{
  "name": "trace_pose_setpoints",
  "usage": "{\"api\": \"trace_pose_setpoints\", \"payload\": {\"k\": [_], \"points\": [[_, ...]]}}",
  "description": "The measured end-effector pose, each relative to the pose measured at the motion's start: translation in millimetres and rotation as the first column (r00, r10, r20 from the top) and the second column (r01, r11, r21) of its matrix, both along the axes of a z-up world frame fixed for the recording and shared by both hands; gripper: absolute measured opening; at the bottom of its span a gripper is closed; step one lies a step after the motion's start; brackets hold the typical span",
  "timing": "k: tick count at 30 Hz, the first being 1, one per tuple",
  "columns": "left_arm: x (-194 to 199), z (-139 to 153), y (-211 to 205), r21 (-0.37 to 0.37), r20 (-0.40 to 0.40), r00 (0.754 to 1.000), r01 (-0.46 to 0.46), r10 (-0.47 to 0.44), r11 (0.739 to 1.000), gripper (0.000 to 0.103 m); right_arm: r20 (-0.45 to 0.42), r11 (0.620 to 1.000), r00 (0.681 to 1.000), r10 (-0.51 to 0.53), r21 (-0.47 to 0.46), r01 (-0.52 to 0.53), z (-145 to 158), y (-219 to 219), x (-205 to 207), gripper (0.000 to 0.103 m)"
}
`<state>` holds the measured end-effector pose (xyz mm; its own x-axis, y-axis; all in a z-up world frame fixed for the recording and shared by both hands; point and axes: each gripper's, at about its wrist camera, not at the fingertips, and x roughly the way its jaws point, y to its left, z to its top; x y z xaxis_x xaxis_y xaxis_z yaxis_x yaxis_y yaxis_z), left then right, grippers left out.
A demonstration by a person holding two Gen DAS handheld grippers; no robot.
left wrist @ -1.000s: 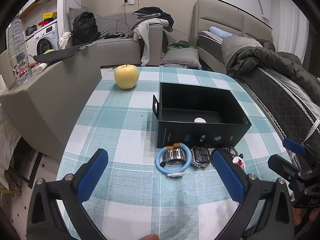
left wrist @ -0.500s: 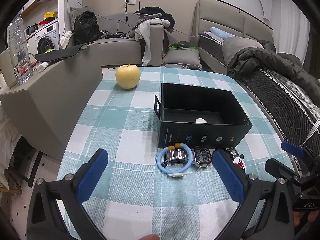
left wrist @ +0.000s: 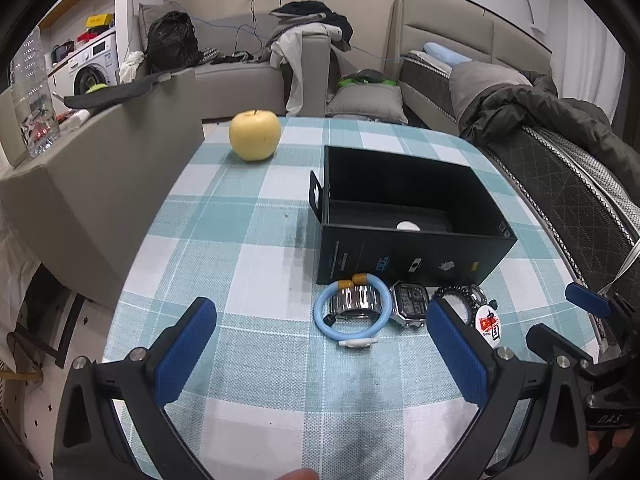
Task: Organize jewelry
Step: 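Move both tools toward the jewelry in front of the black box, then grasp the white CHINA badge with the right tool while the left tool grasps the blue bangle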
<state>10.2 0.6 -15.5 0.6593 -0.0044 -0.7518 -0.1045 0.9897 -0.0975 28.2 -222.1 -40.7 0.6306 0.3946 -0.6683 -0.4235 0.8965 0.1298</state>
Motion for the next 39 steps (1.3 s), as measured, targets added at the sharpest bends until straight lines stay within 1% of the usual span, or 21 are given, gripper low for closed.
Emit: {"api": "trace_pose_setpoints", "payload": {"k": [5,6,8,9,11,13,15,17,18,20,23,24,26,27,28,29,30,32,35,39], "points": [[5,-5,0,-0.014,-0.031,0.999,0.012,-0.012,1.000,0.102,-0.061,1.000,0.998,-0.006,0.015,0.007,-11,-2,8,0.103],[5,-7,-1,-0.012,-0.011,1.000,0.015,-0.015,1.000,0.102,-0.087,0.999,0.996,0.000,0.034,0.003,-14,-3,11,0.103],[7,-10,-1,-0.016,-0.012,1.000,0.015,-0.015,1.000,0.102,-0.121,0.998,0.992,0.017,0.056,-0.010,-20,-3,15,0.099],[8,-11,-1,-0.021,-0.026,1.000,0.015,-0.015,1.000,0.102,-0.132,0.998,0.991,0.023,0.054,-0.016,-22,-2,16,0.097],[10,-14,0,-0.027,-0.025,1.000,0.014,-0.015,1.000,0.102,-0.152,0.998,0.987,0.041,0.048,-0.035,-27,2,17,0.093],[12,-17,0,-0.034,-0.039,0.999,0.018,-0.019,0.999,0.102,-0.169,0.998,0.984,0.057,0.045,-0.050,-31,6,17,0.086],[13,-20,1,-0.045,-0.052,0.998,0.023,-0.026,0.999,0.102,-0.175,0.998,0.983,0.060,0.031,-0.056,-34,9,17,0.083],[13,-22,1,-0.051,-0.060,0.998,0.023,-0.026,0.998,0.102,-0.180,0.998,0.982,0.063,0.026,-0.059,-36,11,17,0.078],[14,-23,1,-0.035,-0.068,0.997,0.023,-0.025,0.999,0.101,-0.184,0.998,0.981,0.064,0.020,-0.061,-37,12,18,0.076],[14,-25,1,-0.047,-0.077,0.997,0.027,-0.031,0.999,0.101,-0.185,0.998,0.981,0.062,0.002,-0.063,-40,14,18,0.072],[13,-27,2,-0.025,-0.089,0.995,0.033,-0.035,0.999,0.101,-0.175,0.998,0.983,0.058,-0.029,-0.064,-40,19,20,0.068],[14,-27,3,0.003,-0.098,0.995,0.033,-0.033,0.999,0.101,-0.168,0.997,0.984,0.056,-0.040,-0.063,-40,20,20,0.065],[14,-28,4,0.007,-0.107,0.994,0.032,-0.031,0.999,0.101,-0.159,0.996,0.986,0.049,-0.062,-0.059,-41,22,19,0.061],[15,-28,5,0.022,-0.113,0.993,0.032,-0.029,0.999,0.101,-0.151,0.995,0.987,0.046,-0.077,-0.058,-41,23,19,0.057],[16,-28,6,0.033,-0.117,0.993,0.030,-0.026,0.999,0.101,-0.142,0.994,0.989,0.042,-0.095,-0.056,-41,24,18,0.047],[16,-28,6,0.031,-0.118,0.993,0.031,-0.027,0.999,0.101,-0.136,0.993,0.990,0.040,-0.105,-0.054,-42,24,20,0.041],[17,-29,6,0.024,-0.117,0.993,0.033,-0.030,0.999,0.101,-0.138,0.993,0.990,0.040,-0.104,-0.055,-41,23,19,0.042],[18,-31,5,0.011,-0.122,0.992,0.037,-0.035,0.999,0.101,-0.152,0.996,0.987,0.048,-0.069,-0.059,-41,20,20,0.042],[20,-34,4,0.022,-0.133,0.990,0.044,-0.041,0.999,0.101,-0.137,0.998,0.989,0.051,-0.039,-0.056,-34,15,16,0.042],[25,-40,2,0.015,-0.149,0.988,0.051,-0.048,0.999,0.101,-0.124,0.999,0.991,0.054,0.006,-0.054,-25,9,15,0.042]]}}
